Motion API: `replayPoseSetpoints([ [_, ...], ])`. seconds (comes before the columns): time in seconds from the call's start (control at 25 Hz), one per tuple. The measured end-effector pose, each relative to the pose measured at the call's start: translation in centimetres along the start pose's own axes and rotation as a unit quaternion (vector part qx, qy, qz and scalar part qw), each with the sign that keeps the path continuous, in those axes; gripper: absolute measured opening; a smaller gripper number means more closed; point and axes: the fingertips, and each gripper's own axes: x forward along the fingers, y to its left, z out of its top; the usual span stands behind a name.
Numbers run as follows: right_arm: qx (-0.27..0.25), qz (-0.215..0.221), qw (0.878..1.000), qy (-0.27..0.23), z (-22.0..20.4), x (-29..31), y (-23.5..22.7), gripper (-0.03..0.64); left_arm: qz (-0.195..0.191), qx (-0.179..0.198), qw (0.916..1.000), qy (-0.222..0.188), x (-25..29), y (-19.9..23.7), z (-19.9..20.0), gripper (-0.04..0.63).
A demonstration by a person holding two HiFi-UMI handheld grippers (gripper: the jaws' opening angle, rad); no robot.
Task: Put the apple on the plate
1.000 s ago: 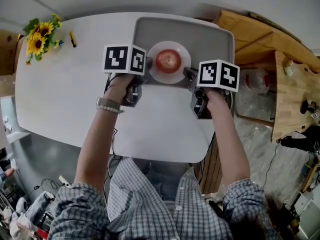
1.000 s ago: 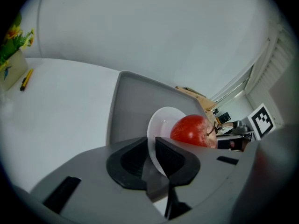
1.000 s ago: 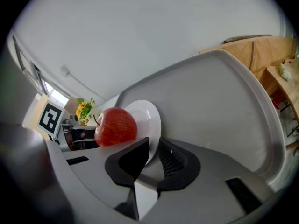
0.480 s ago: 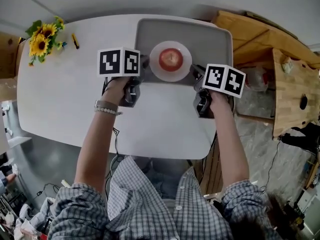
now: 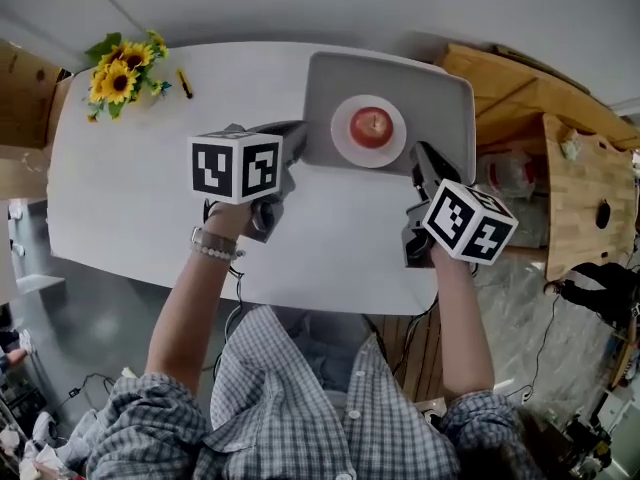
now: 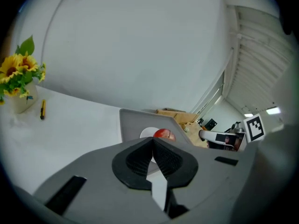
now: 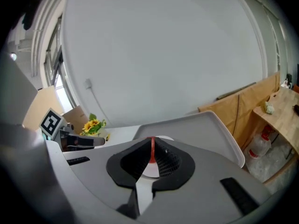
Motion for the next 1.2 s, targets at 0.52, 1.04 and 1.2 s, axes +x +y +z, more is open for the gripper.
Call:
replayPoseSetpoints([
  [0.52,-0.159,-0.04,0.979,-0.12,1.1,-11.5,8.7,0.033,-0.043,0.131,0.986,-0.093,-13.0,-6.3,0.7,0.009],
  [1.04,-0.115,-0.062,0.976,-0.175,1.7,-16.1,10.2,0.031,-0.061,0.144,0.9795,-0.127,-19.5,-8.2,-2.4,0.009],
  [1.2,-0.119,-0.072,0.973,-0.186,2.5,-17.0,9.8,0.029,-0.069,0.133,0.9797,-0.133,-19.6,-8.2,-2.3,0.009],
])
